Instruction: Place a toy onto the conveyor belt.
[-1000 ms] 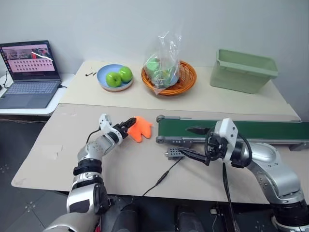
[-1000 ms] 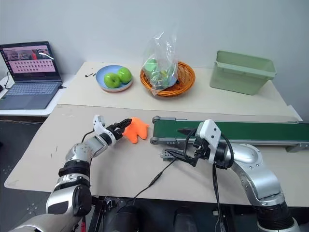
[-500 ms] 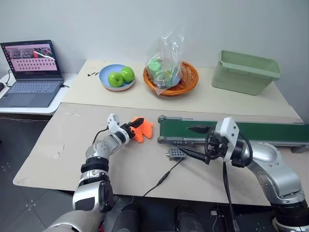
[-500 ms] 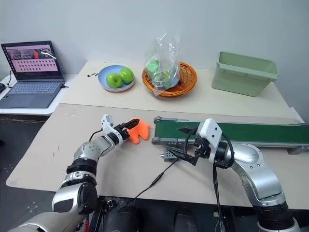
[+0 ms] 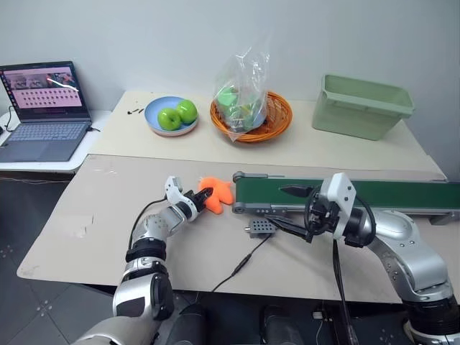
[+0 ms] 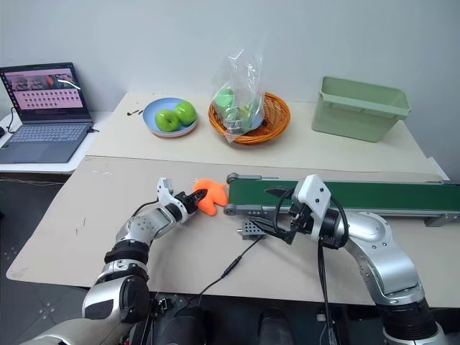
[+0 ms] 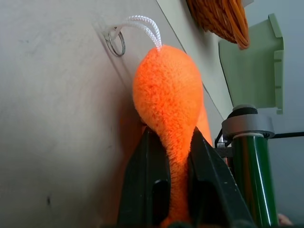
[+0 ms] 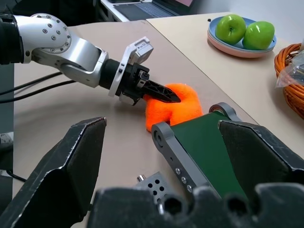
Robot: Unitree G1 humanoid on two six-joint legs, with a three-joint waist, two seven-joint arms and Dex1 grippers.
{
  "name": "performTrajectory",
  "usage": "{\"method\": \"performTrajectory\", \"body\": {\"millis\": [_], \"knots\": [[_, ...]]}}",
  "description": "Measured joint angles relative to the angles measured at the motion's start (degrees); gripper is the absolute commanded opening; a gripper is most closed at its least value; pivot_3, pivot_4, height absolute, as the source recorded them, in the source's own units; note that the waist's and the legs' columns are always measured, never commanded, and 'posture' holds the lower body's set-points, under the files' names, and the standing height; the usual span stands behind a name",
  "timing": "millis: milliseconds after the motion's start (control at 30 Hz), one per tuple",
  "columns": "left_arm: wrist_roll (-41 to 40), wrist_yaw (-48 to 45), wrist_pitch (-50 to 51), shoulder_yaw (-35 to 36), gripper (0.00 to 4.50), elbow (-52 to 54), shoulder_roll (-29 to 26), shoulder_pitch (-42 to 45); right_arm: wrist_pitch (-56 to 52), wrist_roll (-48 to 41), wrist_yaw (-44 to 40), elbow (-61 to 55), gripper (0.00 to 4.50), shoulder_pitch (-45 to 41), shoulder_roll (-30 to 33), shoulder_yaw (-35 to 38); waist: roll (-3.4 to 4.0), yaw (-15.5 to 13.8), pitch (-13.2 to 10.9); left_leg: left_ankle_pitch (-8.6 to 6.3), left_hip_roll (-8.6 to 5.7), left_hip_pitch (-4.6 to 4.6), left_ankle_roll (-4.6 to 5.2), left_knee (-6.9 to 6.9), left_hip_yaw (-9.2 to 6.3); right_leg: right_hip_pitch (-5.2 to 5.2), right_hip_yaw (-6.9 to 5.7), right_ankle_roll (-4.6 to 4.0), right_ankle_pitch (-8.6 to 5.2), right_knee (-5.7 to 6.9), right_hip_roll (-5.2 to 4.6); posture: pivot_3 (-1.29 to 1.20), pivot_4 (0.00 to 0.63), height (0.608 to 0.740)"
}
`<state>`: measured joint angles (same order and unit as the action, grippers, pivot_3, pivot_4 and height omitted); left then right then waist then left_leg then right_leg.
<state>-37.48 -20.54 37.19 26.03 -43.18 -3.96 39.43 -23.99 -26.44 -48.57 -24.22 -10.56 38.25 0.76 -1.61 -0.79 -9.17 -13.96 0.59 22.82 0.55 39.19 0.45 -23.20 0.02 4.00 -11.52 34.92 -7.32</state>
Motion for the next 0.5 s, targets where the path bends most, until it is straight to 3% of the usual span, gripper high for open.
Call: {"method": "performTrajectory", "body": {"millis": [200, 333, 500], "knots": [[1.56, 5.26, -7.48, 0.78, 0.01, 5.34, 1.92, -2.28, 0.0, 0.41, -0.03, 0.13, 4.5, -0.17, -0.01, -0.16, -0.09, 0.48, -0.06, 0.0, 0.02, 0.11, 0.0, -0.01, -0.01, -0.13, 0.02, 0.0, 0.0, -0.02, 0.0, 0.0, 0.15, 0.715], [11.31, 13.84, -18.43, -3.73, 0.01, 17.45, 2.09, -5.72, 0.0, 0.41, -0.14, 0.26, 4.5, -0.12, 0.0, -0.12, -0.15, 0.51, -0.1, 0.0, 0.02, 0.15, -0.01, -0.04, 0.0, -0.18, 0.04, -0.02, 0.01, -0.03, 0.0, 0.0, 0.15, 0.715], [42.1, 21.73, -35.54, -24.36, 0.01, 26.88, -8.81, -10.0, 0.0, 0.37, -0.23, 0.5, 4.5, 0.84, 0.03, 0.34, -0.14, -0.35, -0.09, 0.01, -0.02, 0.17, -0.03, -0.06, 0.03, -0.16, 0.03, -0.02, 0.01, -0.05, -0.01, 0.0, 0.15, 0.715]]}}
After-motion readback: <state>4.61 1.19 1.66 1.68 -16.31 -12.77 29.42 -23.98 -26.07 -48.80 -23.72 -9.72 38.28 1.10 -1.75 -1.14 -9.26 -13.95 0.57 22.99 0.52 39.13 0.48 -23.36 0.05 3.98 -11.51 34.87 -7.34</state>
